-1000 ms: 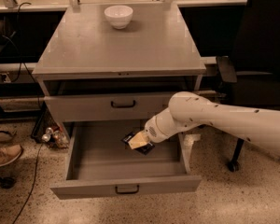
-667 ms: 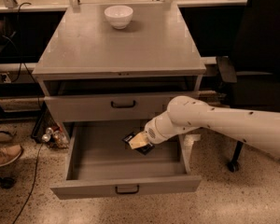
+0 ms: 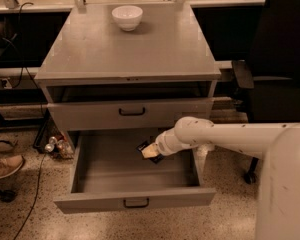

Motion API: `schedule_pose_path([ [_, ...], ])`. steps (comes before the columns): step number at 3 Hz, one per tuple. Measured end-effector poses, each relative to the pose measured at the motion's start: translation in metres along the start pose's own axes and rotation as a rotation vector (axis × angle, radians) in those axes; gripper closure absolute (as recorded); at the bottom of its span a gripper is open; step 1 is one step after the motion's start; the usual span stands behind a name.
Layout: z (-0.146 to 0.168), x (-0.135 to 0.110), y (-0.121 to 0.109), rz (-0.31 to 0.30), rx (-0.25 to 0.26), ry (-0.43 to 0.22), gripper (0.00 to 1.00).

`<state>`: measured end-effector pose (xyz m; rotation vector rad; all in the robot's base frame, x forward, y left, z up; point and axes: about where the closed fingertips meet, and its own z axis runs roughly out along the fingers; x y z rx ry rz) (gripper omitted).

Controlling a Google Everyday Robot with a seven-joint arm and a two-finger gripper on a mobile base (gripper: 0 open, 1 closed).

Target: Place rxbar blueberry into middle drawer

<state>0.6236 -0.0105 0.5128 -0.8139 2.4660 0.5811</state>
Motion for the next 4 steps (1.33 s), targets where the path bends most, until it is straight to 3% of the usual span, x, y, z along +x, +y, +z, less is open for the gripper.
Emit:
schedule_pose_path([
  [1, 0.036, 0.003, -0.022, 0.010, 0.009, -0.028, 0.82],
  [2, 0.072, 0.015, -0.037, 0.034, 0.012, -0.020, 0.50],
  [4, 0.094, 0.029, -0.047, 0.060, 0.003, -0.002, 0.04],
])
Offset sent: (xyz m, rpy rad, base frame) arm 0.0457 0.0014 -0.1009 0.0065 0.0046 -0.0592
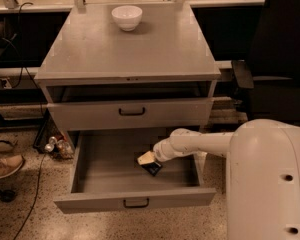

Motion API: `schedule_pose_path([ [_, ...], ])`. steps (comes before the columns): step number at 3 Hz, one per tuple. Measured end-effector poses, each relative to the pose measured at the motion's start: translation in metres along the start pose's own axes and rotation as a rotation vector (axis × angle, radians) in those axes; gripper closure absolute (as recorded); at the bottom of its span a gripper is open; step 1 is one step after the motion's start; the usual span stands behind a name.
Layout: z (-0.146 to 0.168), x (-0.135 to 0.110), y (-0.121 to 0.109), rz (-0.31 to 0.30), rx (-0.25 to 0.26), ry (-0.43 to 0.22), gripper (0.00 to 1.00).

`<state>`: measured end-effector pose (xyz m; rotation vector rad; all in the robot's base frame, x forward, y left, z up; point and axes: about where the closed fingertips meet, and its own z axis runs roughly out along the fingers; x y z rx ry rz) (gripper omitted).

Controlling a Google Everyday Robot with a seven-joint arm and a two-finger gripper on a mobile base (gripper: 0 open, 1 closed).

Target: Place rxbar blueberry into middle drawer

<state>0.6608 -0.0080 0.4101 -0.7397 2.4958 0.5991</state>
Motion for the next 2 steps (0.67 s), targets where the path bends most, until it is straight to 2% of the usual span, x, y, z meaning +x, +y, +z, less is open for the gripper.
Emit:
schedule_pose_path([
  [1, -0.003, 0.009, -0.007, 0.020, 0.010, 0.001, 0.00],
  [2, -0.029, 0.019, -0.017, 0.045, 0.033, -0.021, 0.00],
])
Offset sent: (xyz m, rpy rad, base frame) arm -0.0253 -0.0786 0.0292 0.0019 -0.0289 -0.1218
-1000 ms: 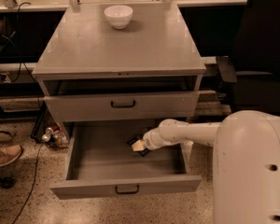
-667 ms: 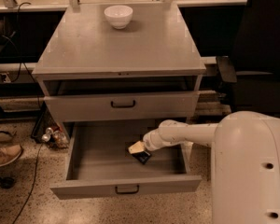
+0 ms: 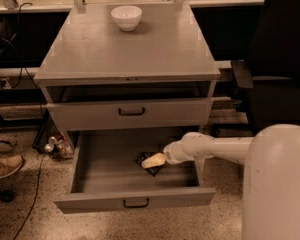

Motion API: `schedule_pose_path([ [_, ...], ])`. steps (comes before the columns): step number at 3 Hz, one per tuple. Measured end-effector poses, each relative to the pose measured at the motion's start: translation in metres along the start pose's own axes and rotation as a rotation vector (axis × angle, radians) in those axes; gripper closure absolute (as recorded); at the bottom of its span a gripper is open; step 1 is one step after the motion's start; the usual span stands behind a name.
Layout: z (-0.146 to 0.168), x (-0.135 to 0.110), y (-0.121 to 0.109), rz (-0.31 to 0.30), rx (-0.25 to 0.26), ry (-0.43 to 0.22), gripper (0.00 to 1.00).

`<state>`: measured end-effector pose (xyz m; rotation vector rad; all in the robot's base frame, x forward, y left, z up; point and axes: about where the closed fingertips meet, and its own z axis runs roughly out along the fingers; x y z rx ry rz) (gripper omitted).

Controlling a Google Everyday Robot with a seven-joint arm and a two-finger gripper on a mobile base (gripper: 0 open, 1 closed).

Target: Place rxbar blueberry into middle drawer

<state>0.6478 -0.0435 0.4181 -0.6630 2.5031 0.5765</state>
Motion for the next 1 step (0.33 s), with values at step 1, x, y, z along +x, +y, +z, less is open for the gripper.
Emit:
schedule_pose_path([
  [1, -0.0433, 0.0103, -0.0116, 0.033, 0.028, -0.053, 0.00],
])
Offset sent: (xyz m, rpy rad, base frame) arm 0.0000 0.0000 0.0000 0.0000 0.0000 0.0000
